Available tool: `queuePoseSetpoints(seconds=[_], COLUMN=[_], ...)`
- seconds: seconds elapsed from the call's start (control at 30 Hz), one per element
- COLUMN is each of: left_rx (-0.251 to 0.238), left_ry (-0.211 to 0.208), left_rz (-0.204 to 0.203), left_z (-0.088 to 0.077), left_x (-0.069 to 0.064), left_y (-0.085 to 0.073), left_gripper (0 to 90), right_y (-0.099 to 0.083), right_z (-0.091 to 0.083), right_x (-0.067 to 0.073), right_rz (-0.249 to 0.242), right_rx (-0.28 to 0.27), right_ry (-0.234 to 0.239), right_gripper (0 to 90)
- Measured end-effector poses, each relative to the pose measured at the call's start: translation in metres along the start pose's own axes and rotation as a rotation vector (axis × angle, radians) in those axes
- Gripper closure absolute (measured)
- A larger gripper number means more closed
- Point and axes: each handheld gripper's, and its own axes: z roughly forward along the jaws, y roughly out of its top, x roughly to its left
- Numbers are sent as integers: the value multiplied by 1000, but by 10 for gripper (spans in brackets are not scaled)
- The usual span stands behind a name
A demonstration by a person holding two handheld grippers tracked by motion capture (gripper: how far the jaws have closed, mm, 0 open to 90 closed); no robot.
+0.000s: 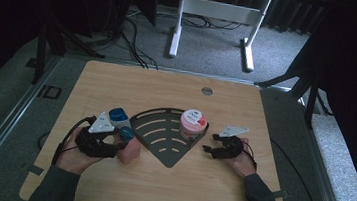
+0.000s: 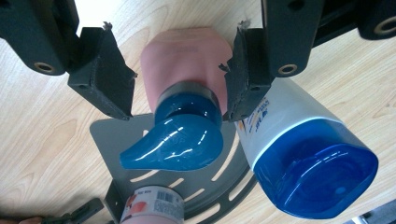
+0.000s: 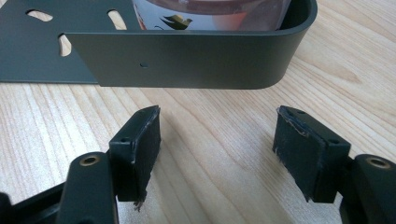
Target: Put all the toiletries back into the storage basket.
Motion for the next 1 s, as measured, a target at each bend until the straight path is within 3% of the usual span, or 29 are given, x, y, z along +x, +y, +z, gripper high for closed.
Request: queuePoseSetpoints(seconds=[1.0], left_rx=[71], left_ry=[-39], left_rz=[72], left_z=[16], left_x=[9], left_y=[17], left_gripper=[448], right_y=[0], right_z=[0], right_x=[0], right_rz=[2], right_rx=[1], right_ry=[1], right_gripper=[317])
